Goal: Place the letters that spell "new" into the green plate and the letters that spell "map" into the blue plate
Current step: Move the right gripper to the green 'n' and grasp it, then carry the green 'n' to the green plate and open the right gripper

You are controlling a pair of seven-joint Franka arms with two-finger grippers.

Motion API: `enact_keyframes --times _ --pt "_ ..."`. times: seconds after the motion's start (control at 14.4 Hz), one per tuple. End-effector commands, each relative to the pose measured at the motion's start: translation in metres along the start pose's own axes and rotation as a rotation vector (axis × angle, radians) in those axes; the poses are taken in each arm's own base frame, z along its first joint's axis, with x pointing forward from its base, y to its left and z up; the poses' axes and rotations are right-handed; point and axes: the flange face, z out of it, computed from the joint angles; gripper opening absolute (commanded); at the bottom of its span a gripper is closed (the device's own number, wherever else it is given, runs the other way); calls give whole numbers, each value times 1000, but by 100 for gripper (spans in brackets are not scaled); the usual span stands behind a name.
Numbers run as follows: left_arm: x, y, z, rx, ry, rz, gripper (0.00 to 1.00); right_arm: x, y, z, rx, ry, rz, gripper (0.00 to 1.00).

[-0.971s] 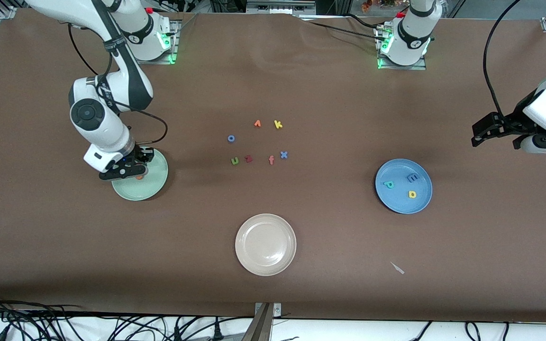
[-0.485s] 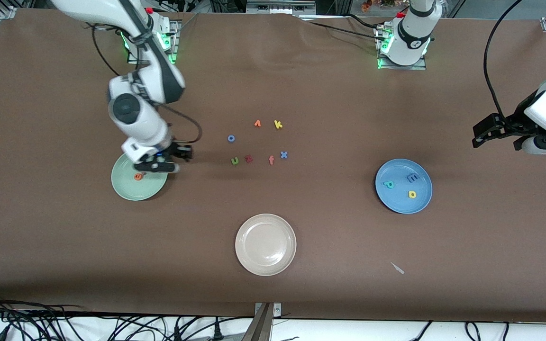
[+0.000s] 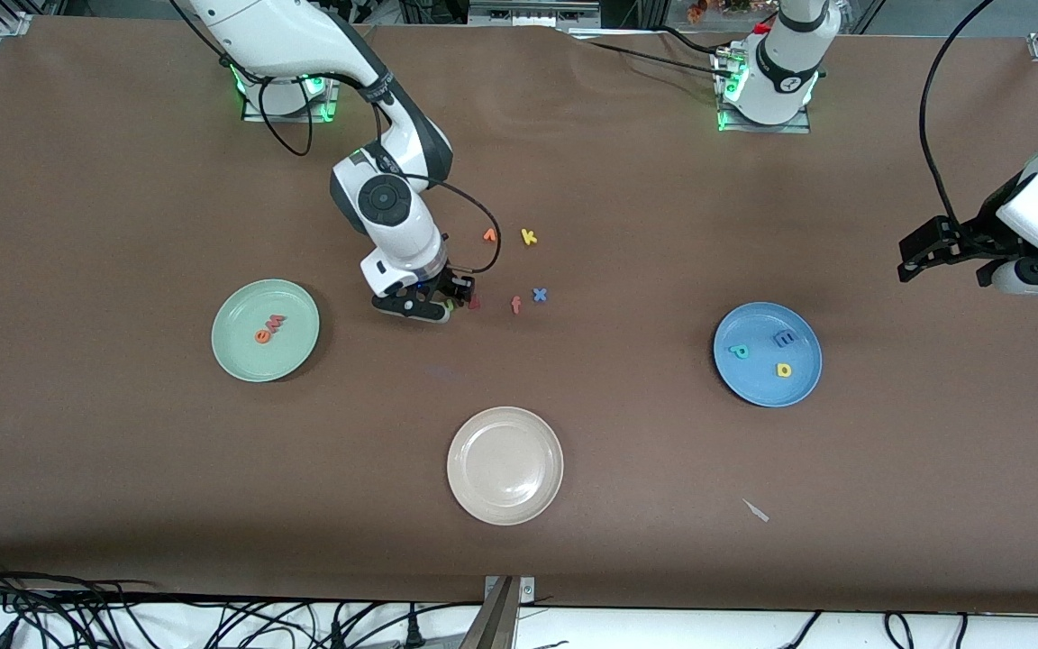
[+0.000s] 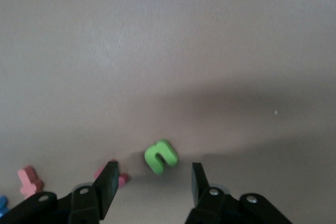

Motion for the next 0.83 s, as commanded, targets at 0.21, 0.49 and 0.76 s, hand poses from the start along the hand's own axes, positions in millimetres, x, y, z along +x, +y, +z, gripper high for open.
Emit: enact_keyframes --times 0.21,0.49,0.76 --pt "4 2 -3 -24 10 3 100 11 -4 13 16 16 28 65" --pt "4 3 -5 -23 15 7 100 2 -6 19 15 13 17 64" --pt "5 9 -7 -19 17 15 100 -9 4 36 23 21 9 64"
